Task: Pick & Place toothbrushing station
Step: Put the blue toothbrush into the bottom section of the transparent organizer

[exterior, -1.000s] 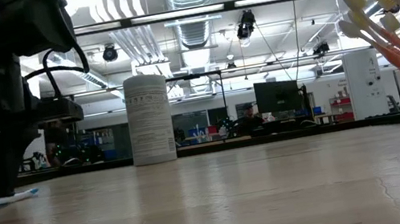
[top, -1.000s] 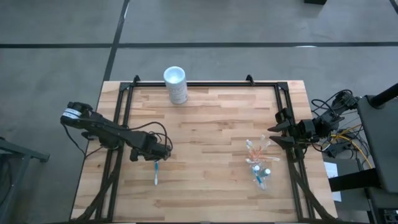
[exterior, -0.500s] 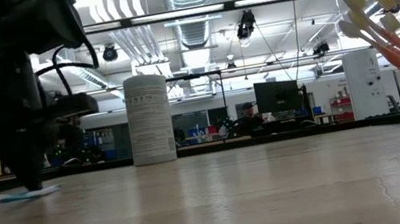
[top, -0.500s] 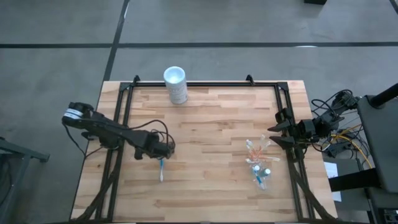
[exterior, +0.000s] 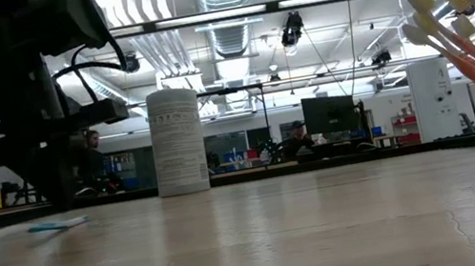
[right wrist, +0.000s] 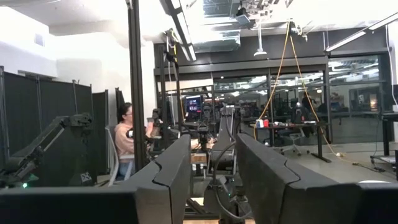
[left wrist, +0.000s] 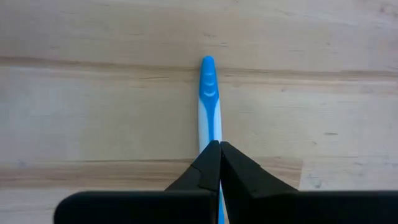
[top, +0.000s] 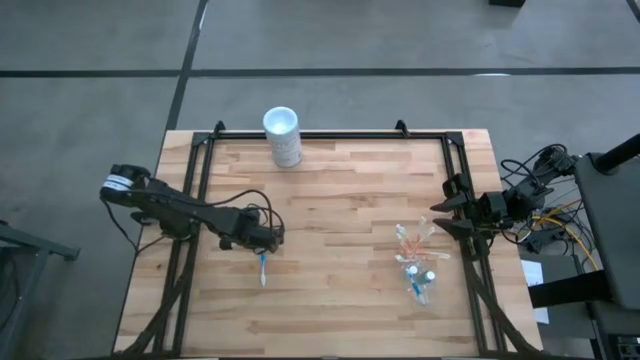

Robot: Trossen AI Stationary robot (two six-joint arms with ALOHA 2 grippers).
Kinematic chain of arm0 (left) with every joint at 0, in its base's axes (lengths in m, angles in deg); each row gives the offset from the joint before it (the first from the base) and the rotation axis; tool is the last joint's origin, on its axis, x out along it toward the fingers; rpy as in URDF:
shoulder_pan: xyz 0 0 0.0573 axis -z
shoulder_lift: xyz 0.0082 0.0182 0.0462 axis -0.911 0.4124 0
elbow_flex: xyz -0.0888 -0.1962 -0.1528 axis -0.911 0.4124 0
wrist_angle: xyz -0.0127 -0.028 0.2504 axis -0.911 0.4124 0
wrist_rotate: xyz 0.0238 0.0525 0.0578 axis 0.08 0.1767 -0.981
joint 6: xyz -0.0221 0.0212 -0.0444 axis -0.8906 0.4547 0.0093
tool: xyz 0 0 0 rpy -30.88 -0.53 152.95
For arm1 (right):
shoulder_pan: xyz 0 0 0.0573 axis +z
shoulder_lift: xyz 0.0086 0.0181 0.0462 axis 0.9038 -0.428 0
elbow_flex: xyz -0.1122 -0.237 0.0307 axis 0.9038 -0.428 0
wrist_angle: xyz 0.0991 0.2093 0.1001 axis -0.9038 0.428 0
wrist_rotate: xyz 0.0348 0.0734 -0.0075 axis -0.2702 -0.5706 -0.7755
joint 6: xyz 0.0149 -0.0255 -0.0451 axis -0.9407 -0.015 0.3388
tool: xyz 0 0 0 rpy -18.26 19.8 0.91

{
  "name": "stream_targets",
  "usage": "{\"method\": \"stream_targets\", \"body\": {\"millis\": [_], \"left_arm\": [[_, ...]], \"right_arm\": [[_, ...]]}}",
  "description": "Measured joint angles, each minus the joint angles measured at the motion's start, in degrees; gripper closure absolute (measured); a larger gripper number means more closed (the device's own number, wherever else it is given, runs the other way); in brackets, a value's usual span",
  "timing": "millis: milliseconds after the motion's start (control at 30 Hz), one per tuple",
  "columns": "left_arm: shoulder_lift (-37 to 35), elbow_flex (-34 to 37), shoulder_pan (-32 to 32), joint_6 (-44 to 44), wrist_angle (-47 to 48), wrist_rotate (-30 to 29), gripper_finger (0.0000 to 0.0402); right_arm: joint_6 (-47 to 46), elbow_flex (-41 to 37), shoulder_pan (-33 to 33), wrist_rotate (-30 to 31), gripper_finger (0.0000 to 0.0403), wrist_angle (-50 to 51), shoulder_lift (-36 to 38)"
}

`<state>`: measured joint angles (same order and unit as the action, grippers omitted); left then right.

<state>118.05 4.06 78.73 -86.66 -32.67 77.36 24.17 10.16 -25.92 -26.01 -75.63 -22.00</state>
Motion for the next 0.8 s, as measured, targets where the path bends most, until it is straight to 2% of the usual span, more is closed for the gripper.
{"method": "stream_targets", "body": {"millis": [167, 367, 600, 700, 800], "left_arm": [[-1.1, 0.0, 0.5, 1.3, 0.3, -1.1, 0.0394], [-3.1, 0.0, 2.9, 1.1, 1.2, -6.7, 0.0392], [-3.9, 0.0, 4.9, 0.9, 3.3, -7.1, 0.0396], [-3.9, 0.0, 5.2, 4.4, 4.2, -8.0, 0.0398], [-3.9, 0.0, 5.7, 12.7, 4.2, -8.5, 0.0396]], "right_arm": [[0.0, 0.0, 0.0, 0.0, 0.0271, 0.0, 0.0], [0.0, 0.0, 0.0, 0.0, 0.0274, 0.0, 0.0], [0.0, 0.0, 0.0, 0.0, 0.0283, 0.0, 0.0], [0.0, 0.0, 0.0, 0.0, 0.0284, 0.0, 0.0], [0.0, 0.0, 0.0, 0.0, 0.0281, 0.0, 0.0]]}}
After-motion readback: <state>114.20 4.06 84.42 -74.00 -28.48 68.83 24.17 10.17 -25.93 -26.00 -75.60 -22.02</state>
